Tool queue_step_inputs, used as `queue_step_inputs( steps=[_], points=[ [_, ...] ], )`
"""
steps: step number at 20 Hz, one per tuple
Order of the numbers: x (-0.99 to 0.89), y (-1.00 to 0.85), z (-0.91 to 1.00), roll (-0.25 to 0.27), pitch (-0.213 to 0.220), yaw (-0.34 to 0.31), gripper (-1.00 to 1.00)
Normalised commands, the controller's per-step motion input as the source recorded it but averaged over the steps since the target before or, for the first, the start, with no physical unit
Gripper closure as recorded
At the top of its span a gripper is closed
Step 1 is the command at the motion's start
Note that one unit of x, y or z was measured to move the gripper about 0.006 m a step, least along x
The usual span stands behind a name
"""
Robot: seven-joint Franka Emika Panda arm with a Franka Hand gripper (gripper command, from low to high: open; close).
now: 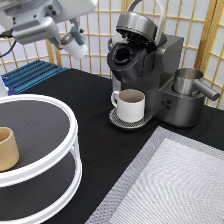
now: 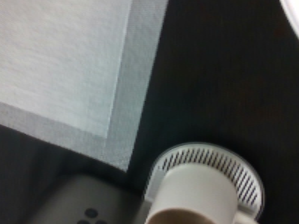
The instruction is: Make coffee
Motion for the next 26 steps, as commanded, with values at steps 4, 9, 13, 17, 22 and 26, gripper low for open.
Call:
queue_step_inputs(
  steps=[4, 9, 13, 17, 22, 26],
  points=[
    [0.24, 0.28, 0.3, 0.216, 0.232, -0.119, 1.0],
    [0.26, 0.41, 0.55, 0.094, 0.156, -0.124, 1.0],
    [0.39, 0.51, 0.56, 0.024, 0.144, -0.115, 1.0],
    [0.44, 0.58, 0.4, 0.006, 0.144, -0.096, 1.0],
    [0.29, 0.55, 0.1, 0.001, 0.07, -0.056, 1.0],
    [0.15, 0.51, 0.0, -0.012, 0.007, -0.013, 1.0]
  ],
)
